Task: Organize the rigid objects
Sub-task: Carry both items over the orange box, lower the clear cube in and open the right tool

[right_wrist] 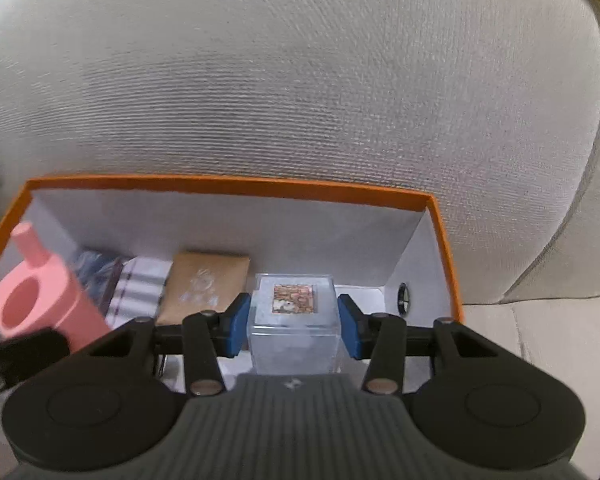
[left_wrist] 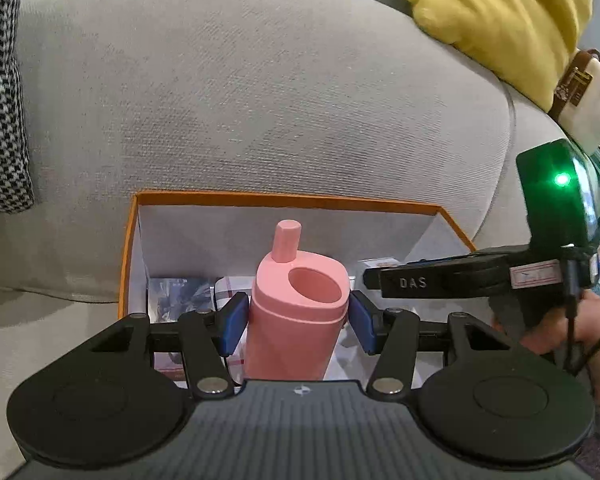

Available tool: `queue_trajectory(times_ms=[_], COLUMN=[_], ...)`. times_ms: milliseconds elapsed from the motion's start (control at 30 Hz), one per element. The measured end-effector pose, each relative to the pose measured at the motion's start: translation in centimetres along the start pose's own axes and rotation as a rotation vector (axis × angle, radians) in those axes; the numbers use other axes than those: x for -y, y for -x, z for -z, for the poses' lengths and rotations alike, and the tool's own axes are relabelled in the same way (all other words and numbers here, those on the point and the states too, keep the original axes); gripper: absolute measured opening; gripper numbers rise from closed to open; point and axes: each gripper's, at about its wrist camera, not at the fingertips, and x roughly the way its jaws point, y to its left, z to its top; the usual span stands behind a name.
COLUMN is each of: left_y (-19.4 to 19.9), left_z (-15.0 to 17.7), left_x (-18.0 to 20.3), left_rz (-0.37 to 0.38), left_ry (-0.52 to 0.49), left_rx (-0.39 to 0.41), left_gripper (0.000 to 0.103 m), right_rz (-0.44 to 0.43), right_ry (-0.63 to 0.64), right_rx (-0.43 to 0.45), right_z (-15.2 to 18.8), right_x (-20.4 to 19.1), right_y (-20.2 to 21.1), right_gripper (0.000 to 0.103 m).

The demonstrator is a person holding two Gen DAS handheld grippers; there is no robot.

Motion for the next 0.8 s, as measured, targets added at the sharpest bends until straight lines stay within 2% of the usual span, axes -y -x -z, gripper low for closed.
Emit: queue_trajectory(times_ms=[300, 367, 533, 600, 633, 800], left_y=[-0.6, -0.5, 0.2, 0.5, 0.6, 0.7], left_z=[0.1, 0.1, 0.3, 0.3, 0.3, 0.4], left_x=[-0.2, -0.3, -0.3, -0.4, -0.5, -0.5], left_rz=[0.002, 0.003, 0.007, 0.003, 0.002, 0.003], left_ry=[-0.013, -0.011, -0.013, -0.014, -0.014, -0.010], left_rx=[-0.020, -0.022, -0.020, -0.017, -0.017, -0.022], left_gripper=[0.062, 0.062, 0.062, 0.062, 0.062, 0.062], right_rz=[-0.050, -0.047, -0.069, -0.072, -0.073, -0.051], right_ry=[-0.038, -0.015, 0.081, 0.149, 0.178, 0.278], right_rx=[-0.021, -0.022, -0.038, -0.053, -0.069, -0.120], right_z=[-0.4, -0.6, -1.1, -1.0, -0.9, 0.6], right_x=[0.2, 0.3, 0.2, 0.2, 0.1, -0.2], right_y=[-1.3, -0.7, 1.0, 1.6, 1.5, 0.8], right_gripper=[0.051, 0.054, 0.053, 0.044, 0.035, 0.027])
